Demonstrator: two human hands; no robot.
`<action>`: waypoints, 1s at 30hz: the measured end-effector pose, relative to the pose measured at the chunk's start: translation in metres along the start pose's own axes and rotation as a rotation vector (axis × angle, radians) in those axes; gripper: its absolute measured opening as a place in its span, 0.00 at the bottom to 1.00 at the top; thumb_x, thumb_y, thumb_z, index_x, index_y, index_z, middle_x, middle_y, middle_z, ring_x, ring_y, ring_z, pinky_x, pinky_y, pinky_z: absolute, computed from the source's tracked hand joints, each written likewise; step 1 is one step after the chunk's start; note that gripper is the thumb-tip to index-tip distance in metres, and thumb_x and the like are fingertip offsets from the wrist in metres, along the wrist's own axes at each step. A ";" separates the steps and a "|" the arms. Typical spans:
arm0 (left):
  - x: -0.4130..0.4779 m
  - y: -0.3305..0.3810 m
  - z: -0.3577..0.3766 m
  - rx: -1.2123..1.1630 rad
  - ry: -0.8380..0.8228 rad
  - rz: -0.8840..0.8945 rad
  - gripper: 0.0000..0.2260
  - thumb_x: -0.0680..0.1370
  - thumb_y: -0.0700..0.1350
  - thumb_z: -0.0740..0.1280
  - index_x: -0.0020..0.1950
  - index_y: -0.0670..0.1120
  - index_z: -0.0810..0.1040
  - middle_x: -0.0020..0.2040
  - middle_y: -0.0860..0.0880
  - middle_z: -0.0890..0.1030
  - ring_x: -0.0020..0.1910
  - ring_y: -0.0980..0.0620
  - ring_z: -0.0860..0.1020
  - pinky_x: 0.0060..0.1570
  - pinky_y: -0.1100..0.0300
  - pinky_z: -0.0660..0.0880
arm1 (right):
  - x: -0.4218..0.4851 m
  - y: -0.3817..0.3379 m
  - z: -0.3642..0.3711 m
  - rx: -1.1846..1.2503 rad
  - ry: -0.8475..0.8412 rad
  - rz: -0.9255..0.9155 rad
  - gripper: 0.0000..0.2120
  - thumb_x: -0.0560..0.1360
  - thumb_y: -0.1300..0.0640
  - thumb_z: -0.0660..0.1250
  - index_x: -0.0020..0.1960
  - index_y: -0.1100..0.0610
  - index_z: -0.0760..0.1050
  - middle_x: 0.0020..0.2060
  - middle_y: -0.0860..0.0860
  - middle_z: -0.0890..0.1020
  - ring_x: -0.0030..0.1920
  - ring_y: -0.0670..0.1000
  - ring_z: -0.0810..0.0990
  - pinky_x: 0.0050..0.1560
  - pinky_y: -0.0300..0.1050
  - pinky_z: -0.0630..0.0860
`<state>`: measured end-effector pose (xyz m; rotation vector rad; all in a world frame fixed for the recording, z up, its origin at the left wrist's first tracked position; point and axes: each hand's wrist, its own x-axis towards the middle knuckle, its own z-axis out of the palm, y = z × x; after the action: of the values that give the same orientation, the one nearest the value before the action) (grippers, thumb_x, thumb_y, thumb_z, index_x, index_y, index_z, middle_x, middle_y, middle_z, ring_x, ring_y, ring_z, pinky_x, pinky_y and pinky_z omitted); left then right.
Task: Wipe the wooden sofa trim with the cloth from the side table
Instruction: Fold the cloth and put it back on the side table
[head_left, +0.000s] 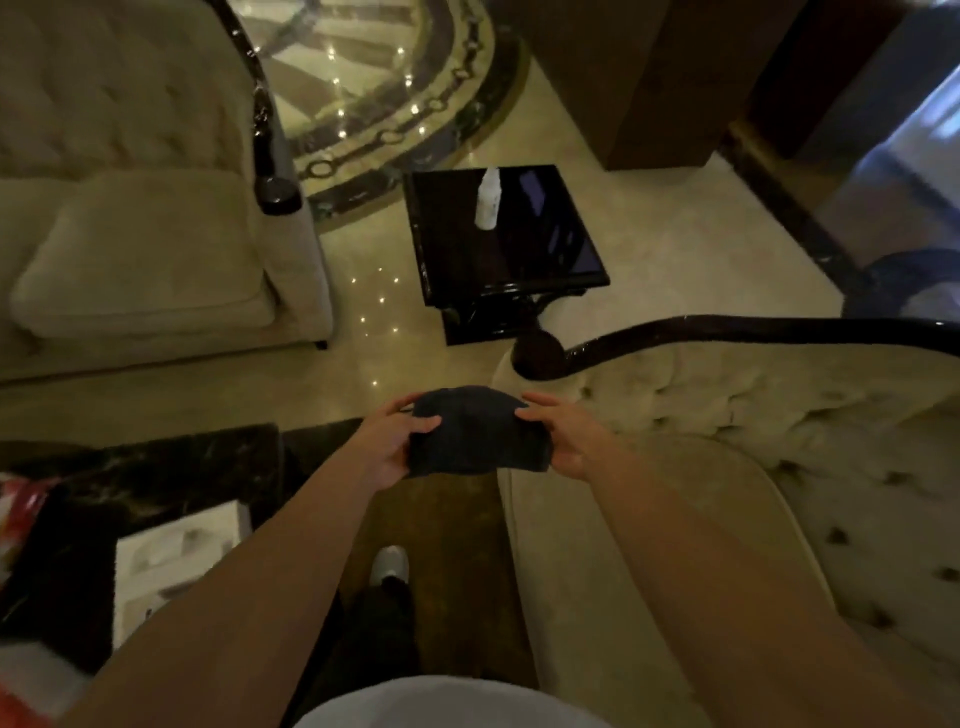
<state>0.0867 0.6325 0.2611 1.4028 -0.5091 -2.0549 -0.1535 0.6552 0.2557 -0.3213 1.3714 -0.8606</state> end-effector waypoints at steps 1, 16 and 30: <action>0.017 0.019 0.001 0.004 -0.011 -0.008 0.25 0.73 0.32 0.71 0.67 0.51 0.77 0.63 0.43 0.79 0.61 0.40 0.79 0.46 0.47 0.83 | 0.013 -0.014 0.005 0.008 0.008 -0.010 0.23 0.71 0.65 0.73 0.65 0.54 0.75 0.60 0.56 0.79 0.58 0.58 0.79 0.37 0.48 0.83; 0.304 0.255 0.038 0.218 -0.016 -0.078 0.27 0.73 0.30 0.69 0.63 0.59 0.75 0.66 0.43 0.74 0.60 0.36 0.76 0.41 0.44 0.82 | 0.284 -0.219 0.043 0.048 0.106 0.062 0.21 0.69 0.68 0.72 0.59 0.53 0.79 0.61 0.58 0.80 0.60 0.62 0.79 0.56 0.62 0.80; 0.671 0.296 0.017 0.069 0.155 0.021 0.31 0.76 0.27 0.64 0.72 0.54 0.71 0.64 0.48 0.79 0.61 0.47 0.79 0.52 0.49 0.82 | 0.653 -0.292 0.041 -0.822 0.208 -0.315 0.24 0.74 0.62 0.71 0.65 0.43 0.74 0.61 0.41 0.73 0.58 0.38 0.73 0.57 0.35 0.69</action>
<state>-0.0327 -0.0331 -0.0236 1.5762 -0.5305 -1.9095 -0.2412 -0.0038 -0.0117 -1.1271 1.8623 -0.5476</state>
